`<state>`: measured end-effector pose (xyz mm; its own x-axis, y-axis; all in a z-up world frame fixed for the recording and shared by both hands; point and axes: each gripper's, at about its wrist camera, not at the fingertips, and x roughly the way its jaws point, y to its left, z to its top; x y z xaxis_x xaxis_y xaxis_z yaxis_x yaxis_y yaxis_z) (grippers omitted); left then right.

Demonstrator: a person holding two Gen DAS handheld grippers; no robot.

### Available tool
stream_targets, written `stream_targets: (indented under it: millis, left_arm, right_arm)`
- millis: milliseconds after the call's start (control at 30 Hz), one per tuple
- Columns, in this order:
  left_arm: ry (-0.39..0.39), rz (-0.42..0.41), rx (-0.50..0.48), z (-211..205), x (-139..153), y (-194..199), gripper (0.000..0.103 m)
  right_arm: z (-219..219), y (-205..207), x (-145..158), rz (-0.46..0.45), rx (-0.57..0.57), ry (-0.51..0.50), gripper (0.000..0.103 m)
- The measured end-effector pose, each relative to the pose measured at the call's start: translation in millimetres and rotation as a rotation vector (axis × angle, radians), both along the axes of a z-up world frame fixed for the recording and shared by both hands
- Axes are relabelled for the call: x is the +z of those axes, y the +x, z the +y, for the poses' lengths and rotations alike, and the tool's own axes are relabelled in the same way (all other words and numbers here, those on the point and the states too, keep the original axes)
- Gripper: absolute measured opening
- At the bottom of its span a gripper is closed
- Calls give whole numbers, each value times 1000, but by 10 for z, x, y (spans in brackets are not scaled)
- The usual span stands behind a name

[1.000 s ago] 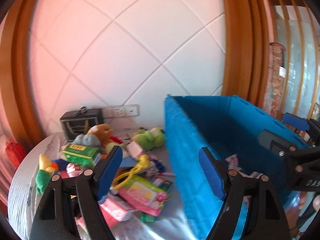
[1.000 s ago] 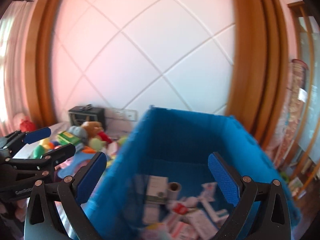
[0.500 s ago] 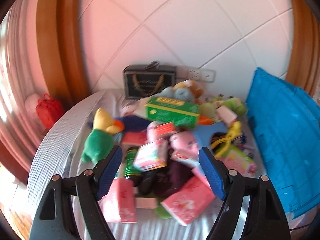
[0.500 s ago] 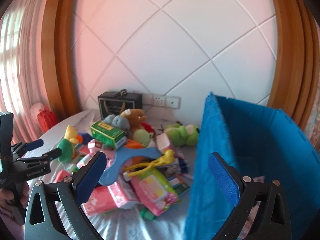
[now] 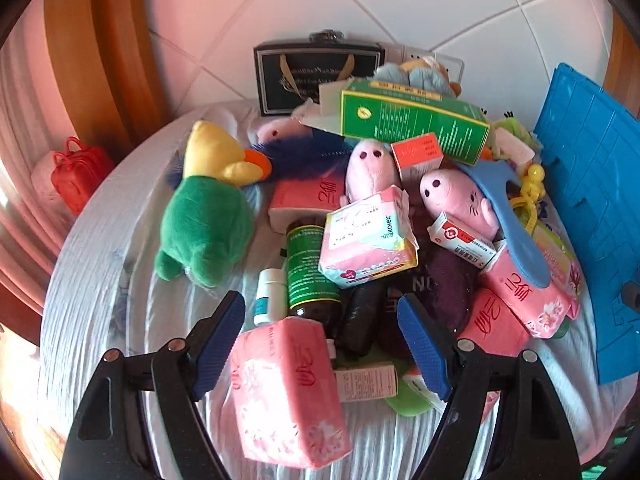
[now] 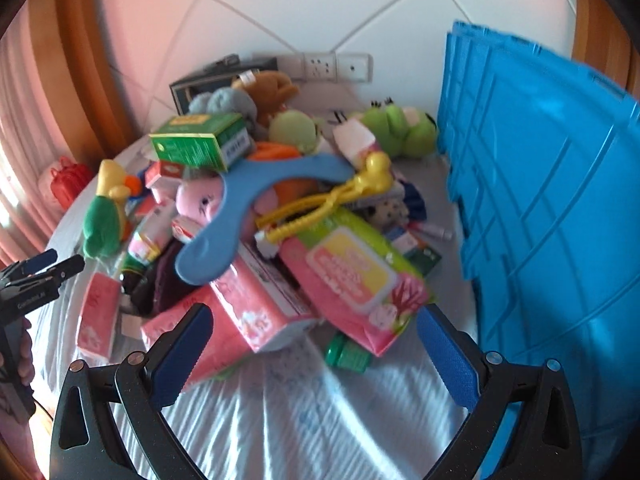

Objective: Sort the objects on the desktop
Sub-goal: 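Grasp the pastel tissue pack with the left tool while the right grasps the green ointment jar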

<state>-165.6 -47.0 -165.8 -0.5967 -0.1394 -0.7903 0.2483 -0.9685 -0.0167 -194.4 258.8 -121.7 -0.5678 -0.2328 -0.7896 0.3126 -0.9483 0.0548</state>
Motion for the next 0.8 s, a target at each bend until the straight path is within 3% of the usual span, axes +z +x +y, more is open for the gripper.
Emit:
stream_targets:
  millis: [333,500,633,767,800]
  left_arm:
    - [36,-48,-68,71,-307,-747,78]
    - [-3,-139,-98,160,-615,-1063,78]
    - [-18,-127,-93,99,-708,-1090,78]
    - [22,-100,-91,-11,-666,-1003,52]
    - [27,-91,-92,-21,-637,-965,50]
  right_arm:
    - [-75,-392,-62,-20,-15,15,103]
    - [-164,-605,-158,-40,2,14,103]
    - [-187,-769,-356,-85,-8,33,103]
    - [-189,-844,-519,-125,-29,40,103]
    - [-187,-844,-536,-130,-27,37,103]
